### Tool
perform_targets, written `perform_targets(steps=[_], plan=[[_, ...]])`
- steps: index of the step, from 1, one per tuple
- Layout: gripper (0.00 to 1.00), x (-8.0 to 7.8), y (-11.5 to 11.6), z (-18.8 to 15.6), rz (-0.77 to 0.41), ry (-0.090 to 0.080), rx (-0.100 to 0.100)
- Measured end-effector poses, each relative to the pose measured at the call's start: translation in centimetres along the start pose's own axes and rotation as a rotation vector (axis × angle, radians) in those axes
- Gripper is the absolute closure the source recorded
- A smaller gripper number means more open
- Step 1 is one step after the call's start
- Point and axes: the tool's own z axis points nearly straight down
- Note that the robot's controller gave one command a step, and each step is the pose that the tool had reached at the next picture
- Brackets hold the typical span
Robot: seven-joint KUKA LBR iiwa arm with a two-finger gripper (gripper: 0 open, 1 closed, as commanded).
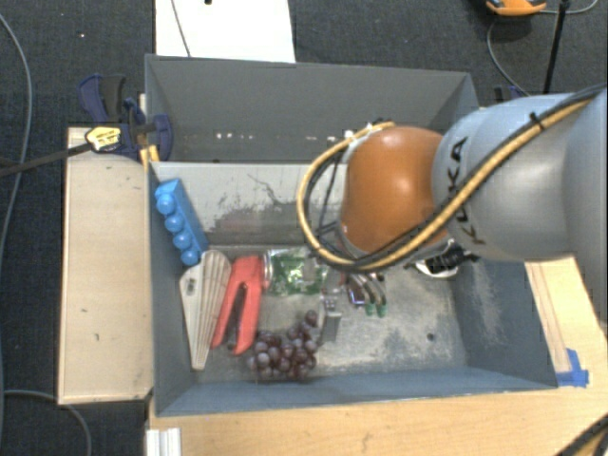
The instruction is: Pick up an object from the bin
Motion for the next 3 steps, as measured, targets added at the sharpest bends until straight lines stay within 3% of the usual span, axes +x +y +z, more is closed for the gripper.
perform_targets(steps=[1, 3], plan=[[0.0, -0.2, 0.0, -0.4, 0.003, -0.008, -0.001], [0.0, -0.2, -0.6, -2.0, 0.02, -0.009, -0.002]])
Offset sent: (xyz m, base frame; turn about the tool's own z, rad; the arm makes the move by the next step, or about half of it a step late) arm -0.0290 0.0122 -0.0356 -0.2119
